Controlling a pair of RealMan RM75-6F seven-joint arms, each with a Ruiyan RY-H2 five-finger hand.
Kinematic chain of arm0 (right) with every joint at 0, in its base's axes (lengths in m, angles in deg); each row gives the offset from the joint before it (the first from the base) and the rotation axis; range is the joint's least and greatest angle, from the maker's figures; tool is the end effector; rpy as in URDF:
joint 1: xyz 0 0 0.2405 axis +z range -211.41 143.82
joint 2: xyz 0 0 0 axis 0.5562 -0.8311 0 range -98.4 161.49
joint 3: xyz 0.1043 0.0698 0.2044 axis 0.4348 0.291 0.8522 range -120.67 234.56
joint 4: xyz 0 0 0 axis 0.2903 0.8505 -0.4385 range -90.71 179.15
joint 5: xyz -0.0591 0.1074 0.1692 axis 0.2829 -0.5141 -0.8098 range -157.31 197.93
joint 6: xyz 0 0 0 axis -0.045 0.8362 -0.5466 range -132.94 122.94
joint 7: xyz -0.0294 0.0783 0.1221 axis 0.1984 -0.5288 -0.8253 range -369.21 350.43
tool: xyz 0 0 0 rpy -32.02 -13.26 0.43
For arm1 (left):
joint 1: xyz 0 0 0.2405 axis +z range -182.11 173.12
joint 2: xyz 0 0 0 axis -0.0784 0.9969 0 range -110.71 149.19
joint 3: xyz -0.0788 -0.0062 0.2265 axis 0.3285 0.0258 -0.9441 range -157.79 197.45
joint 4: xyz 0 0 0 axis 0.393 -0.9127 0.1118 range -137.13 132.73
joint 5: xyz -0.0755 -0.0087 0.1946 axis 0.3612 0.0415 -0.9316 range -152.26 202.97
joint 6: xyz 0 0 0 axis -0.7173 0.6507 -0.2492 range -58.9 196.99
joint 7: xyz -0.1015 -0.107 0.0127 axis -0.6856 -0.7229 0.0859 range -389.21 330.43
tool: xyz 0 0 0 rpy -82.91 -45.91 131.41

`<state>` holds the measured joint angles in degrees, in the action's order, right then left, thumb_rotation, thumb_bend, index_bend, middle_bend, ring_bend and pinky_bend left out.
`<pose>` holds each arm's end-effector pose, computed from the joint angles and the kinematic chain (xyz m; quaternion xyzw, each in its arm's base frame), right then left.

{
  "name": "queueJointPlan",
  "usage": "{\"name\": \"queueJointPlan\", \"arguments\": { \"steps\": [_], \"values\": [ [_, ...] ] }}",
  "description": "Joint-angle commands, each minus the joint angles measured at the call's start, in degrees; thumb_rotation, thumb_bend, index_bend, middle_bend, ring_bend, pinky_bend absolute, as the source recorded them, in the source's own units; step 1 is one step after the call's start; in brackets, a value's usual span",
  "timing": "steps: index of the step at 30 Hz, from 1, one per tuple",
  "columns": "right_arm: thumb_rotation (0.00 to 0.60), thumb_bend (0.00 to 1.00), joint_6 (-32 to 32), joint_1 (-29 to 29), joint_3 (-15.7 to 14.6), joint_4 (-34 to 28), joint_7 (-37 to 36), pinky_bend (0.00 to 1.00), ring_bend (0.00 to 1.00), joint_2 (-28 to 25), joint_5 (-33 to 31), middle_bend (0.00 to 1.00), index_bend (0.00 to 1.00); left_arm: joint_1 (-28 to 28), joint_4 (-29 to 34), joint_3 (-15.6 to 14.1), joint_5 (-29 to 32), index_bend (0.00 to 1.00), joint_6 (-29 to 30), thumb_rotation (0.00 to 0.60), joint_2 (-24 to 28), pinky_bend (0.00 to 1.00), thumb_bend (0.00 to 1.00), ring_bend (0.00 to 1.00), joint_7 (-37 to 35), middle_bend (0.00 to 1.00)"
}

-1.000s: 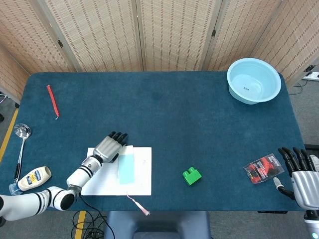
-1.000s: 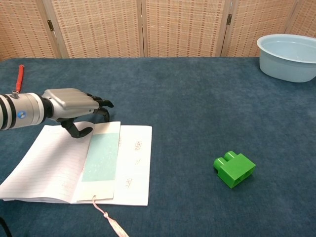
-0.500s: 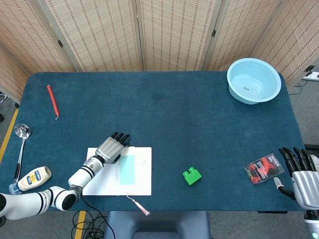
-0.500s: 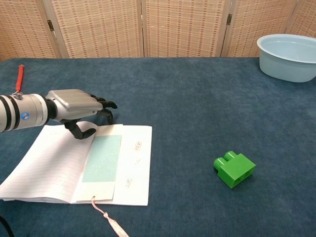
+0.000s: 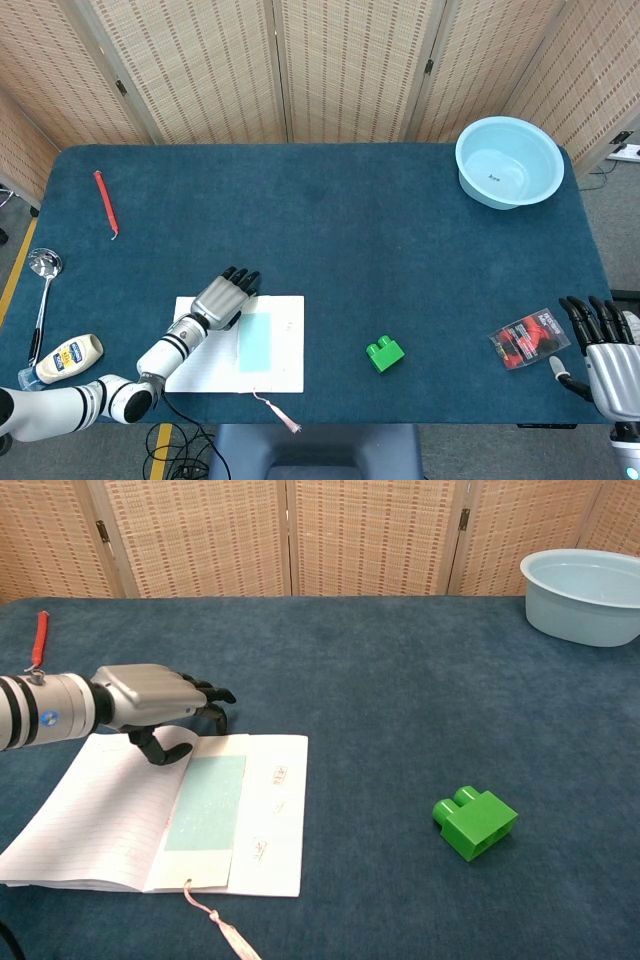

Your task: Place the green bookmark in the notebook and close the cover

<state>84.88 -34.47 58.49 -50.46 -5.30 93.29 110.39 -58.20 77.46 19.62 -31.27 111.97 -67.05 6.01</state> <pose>-0.2947 -0.1501 0.1657 0.5989 -0.3616 0.3702 0.6111 -0.1522 0.3475 -0.0387 -0.8708 -0.2289 -0.1820 0.3951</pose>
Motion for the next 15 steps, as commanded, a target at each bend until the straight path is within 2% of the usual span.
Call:
{"name": "queueJointPlan", "arguments": {
  "steps": [1, 8, 11, 13, 15],
  "values": [
    [0.6, 0.23, 0.01, 0.0, 0.01, -0.01, 0.0, 0.05, 0.0, 0.0, 0.0, 0.12, 0.11, 0.07, 0.19, 0.06, -0.26, 0.26, 0.49, 0.531, 0.16, 0.12, 0.59, 0.0, -0.12, 0.0],
    [0.6, 0.23, 0.31, -0.06, 0.11, -0.07, -0.13, 0.05, 0.0, -0.22, 0.14, 0.12, 0.11, 1.52, 1.8, 1.2, -1.96, 0.22, 2.87, 0.534, 2.48, 0.12, 0.59, 0.0, -3.9, 0.0],
    [0.6, 0.23, 0.39, -0.08, 0.14, -0.07, -0.19, 0.05, 0.0, -0.28, 0.18, 0.12, 0.11, 2.18, 2.22, 1.23, -3.25, 0.21, 3.76, 0.574, 3.18, 0.12, 0.59, 0.0, -5.24, 0.0],
    [0.6, 0.23, 0.39, -0.04, 0.12, 0.03, -0.38, 0.05, 0.0, -0.32, 0.31, 0.12, 0.11, 4.51, 3.34, 0.95, -7.55, 0.19, 7.61, 0.6, 4.99, 0.12, 0.59, 0.0, -8.84, 0.0],
    [0.6, 0.23, 0.15, 0.09, 0.11, 0.2, -0.56, 0.05, 0.0, -0.3, 0.35, 0.12, 0.11, 6.52, 3.13, -0.14, -13.0, 0.19, 10.97, 0.6, 6.07, 0.12, 0.57, 0.0, -12.52, 0.0]
  ]
}}
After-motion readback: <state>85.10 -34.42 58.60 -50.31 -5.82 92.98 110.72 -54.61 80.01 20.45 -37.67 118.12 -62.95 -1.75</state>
